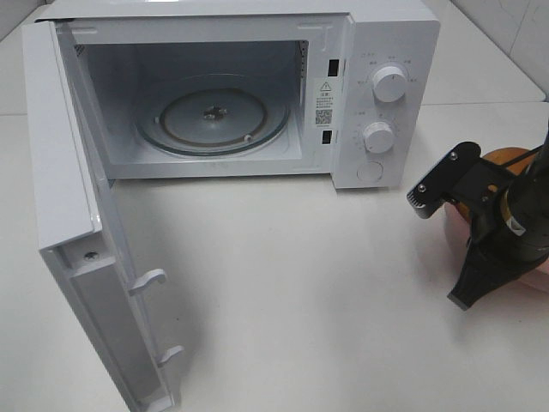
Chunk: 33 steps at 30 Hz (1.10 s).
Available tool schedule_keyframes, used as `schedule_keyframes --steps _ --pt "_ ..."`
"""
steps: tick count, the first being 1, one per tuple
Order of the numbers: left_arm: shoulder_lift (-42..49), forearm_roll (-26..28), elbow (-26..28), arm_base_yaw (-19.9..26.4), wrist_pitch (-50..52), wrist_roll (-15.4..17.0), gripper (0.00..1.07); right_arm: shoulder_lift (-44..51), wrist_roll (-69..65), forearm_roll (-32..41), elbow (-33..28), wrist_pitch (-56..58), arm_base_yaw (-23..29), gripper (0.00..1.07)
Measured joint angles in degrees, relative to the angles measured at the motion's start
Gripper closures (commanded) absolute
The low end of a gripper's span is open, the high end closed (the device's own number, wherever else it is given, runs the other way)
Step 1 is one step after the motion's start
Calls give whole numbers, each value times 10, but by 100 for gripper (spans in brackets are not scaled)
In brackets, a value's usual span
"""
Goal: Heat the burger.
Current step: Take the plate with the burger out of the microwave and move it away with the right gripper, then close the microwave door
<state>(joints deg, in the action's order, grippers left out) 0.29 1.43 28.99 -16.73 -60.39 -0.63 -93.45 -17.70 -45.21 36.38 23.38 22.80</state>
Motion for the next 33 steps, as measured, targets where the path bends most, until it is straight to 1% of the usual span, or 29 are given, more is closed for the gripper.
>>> schedule_keyframes --steps 4,5,6,7,8,9,10,11,12,13,14,15,16,17,18,19,20,22,23,24,25,26,27,28,29,30,31,32,33 --pt "0 0 0 0 0 0 106 -29 -3 -13 1 -3 0 107" --pt "0 0 0 0 0 0 106 -34 -4 -17 2 -3 0 105" --pt "0 -1 0 0 0 0 106 -40 -10 -21 4 -3 0 99" --pt "0 -1 0 0 0 0 106 -40 -10 -21 4 -3 0 99" --pt "0 -1 0 0 0 0 106 -42 -19 -19 5 -9 0 90" --pt "0 -1 0 0 0 0 106 -44 -25 -15 5 -13 0 86" --pt "0 -1 0 0 0 0 106 -44 -25 -15 5 -13 0 86" --pt "0 -1 0 0 0 0 106 -45 -36 -13 5 -17 0 73" --pt "0 -1 0 0 0 0 106 -45 -40 -9 5 -18 0 67" --pt "0 -1 0 0 0 0 106 -45 -40 -9 5 -18 0 67" --pt "0 -1 0 0 0 0 106 -42 -44 2 5 -19 0 58" --pt "0 -1 0 0 0 0 106 -42 -44 2 5 -19 0 58" --pt "0 -1 0 0 0 0 106 -37 -45 21 5 -19 0 52" --pt "0 -1 0 0 0 0 106 -32 -45 30 5 -19 0 50" --pt "0 -1 0 0 0 0 106 -32 -45 30 5 -19 0 50" --pt "0 -1 0 0 0 0 106 -17 -45 58 5 -18 0 47" --pt "0 -1 0 0 0 0 106 -17 -45 58 5 -18 0 47" --pt "0 -1 0 0 0 0 106 5 -45 109 17 -7 0 46" --pt "0 -1 0 0 0 0 106 5 -45 109 17 -7 0 46" --pt "0 -1 0 0 0 0 106 24 -44 147 34 15 0 46" --pt "0 -1 0 0 0 0 106 33 -43 163 42 27 0 46" --pt "0 -1 0 0 0 0 106 33 -43 163 42 27 0 46" --pt "0 -1 0 0 0 0 106 48 -33 202 65 64 0 46" --pt "0 -1 0 0 0 0 106 48 -33 202 65 64 0 46" --pt "0 -1 0 0 0 0 106 60 -17 248 92 105 0 45" --pt "0 -1 0 0 0 0 106 64 -10 269 103 123 0 45" --pt "0 -1 0 0 0 0 106 64 -10 269 103 123 0 45" --pt "0 -1 0 0 0 0 106 67 9 306 129 159 0 45" --pt "0 -1 0 0 0 0 106 67 9 306 129 159 0 45"
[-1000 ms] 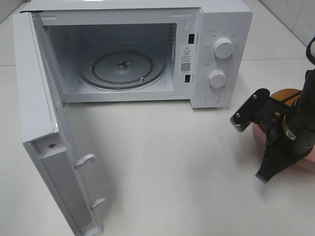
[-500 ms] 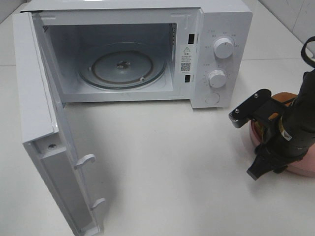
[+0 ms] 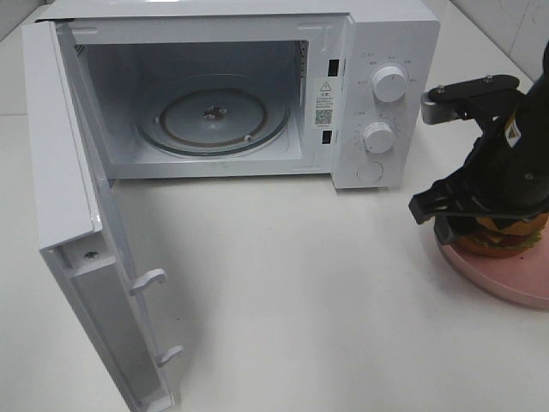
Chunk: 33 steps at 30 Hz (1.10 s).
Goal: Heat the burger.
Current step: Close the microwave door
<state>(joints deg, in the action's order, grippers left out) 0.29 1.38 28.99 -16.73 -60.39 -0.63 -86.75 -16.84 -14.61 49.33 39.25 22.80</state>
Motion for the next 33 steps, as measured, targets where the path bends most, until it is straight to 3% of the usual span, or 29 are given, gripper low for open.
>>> schedule_keyframes --steps 5,10,16,22,33 --pt "0 0 0 0 0 0 106 2 61 81 64 58 -31 45" --pt "0 0 0 0 0 0 106 3 108 139 121 138 -113 45" --pt "0 0 0 0 0 0 106 22 113 143 125 203 -159 45" --pt "0 0 0 0 0 0 106 62 117 146 126 249 -166 45" --pt "0 0 0 0 0 0 106 264 116 156 52 269 -166 45"
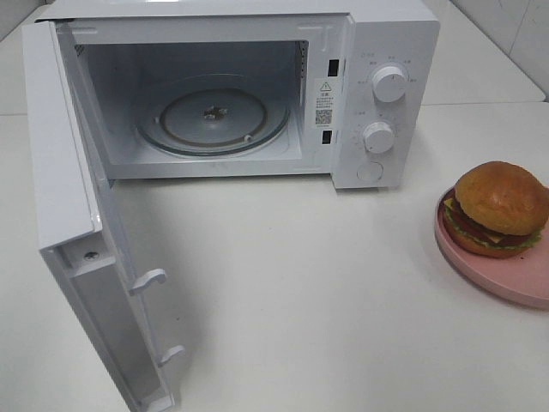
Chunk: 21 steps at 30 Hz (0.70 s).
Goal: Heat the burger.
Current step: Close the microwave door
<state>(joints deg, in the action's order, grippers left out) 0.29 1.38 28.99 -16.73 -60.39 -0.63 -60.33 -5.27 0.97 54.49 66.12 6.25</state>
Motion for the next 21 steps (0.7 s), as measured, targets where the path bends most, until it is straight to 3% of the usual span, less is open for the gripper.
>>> schedule_keyframes --steps 9,21 --pt "0 0 0 0 0 0 106 205 2 1 -104 -2 0 45" --pt "0 0 0 0 0 0 106 374 22 1 -209 -37 0 45"
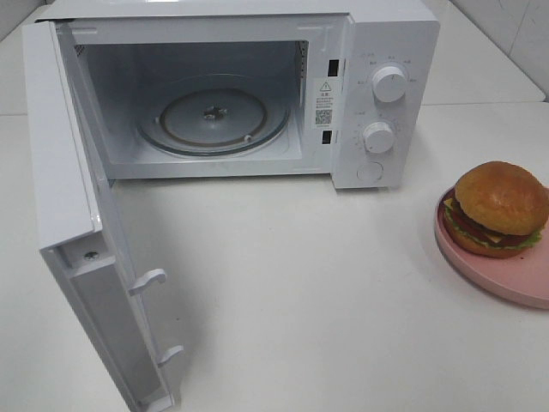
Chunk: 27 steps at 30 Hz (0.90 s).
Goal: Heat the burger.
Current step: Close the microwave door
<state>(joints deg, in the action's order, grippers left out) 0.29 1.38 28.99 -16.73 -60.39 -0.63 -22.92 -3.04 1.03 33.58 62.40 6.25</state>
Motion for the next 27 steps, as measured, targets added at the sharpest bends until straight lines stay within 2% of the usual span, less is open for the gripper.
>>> schedule_keyframes --steps 8,16,25,27 --pt "0 0 0 0 0 0 106 123 19 -1 -45 -35 0 45" --pt "0 0 0 0 0 0 106 226 19 0 -49 -40 0 46" --pt "-1 1 4 0 10 0 106 231 20 0 -49 -41 0 46" --pt "-19 3 10 0 60 0 106 231 20 0 -49 -41 0 46"
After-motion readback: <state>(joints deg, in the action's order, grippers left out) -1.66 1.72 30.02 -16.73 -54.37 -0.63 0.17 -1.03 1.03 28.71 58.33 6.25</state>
